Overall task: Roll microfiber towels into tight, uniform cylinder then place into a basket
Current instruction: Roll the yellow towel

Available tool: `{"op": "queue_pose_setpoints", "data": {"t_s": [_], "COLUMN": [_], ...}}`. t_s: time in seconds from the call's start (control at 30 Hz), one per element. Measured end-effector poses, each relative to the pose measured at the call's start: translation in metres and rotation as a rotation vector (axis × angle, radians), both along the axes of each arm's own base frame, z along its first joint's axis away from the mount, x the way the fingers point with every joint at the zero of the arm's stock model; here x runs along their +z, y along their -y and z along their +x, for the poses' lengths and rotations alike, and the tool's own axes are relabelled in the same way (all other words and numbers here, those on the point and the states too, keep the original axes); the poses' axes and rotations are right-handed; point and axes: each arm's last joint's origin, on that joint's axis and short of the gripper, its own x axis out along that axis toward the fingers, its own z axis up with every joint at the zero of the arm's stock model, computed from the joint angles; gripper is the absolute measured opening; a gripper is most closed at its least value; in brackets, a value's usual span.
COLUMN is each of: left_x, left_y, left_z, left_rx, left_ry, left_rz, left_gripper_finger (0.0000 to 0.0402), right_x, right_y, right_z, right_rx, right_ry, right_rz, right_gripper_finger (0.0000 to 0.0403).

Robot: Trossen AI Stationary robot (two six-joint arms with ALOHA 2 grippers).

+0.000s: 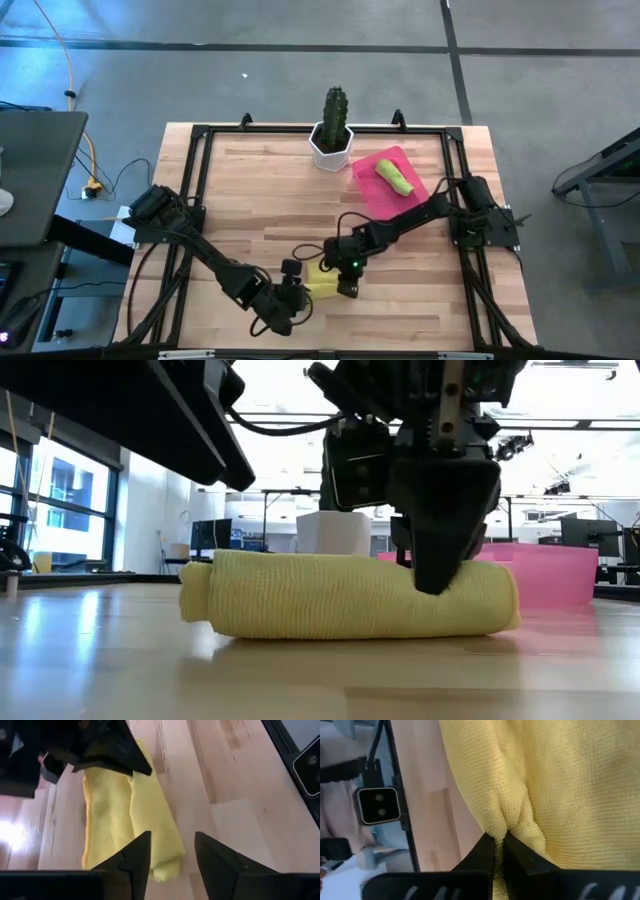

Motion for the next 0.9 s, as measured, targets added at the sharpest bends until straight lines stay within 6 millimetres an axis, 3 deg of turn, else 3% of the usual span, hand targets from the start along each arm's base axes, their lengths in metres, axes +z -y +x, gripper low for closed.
{"op": "queue_pose_setpoints", "data": {"t_s": [0.17, 0.5, 0.7, 0.9], "left_x": [-0.003, -0.035, -0.042, -0.051], "left_y": [-0.004, -0.013, -0.029, -0.044], "left_z": [0.005, 0.018, 0.027, 0.036], "left_rx": [0.008, 0.046, 0.123, 0.150], "left_ry": [0.006, -0.060, -0.090, -0.159], "left_rz": [0.002, -0.018, -0.137, -0.280], "left_gripper_finger": [0.0160, 0.0170, 0.0138, 0.0080], "right_x": [0.001, 0.002, 0.002, 0.002], "right_y": [0.005, 0.006, 0.007, 0.007], "right_z": [0.002, 0.002, 0.002, 0.002], "right_rx": [-0.032, -0.034, 0.000, 0.046], "right_ry": [-0.016, -0.015, 0.020, 0.079], "right_rz": [0.022, 0.010, -0.017, -0.088], "right_gripper_finger": [0.0004, 0.0005, 0.0015, 0.0070]}}
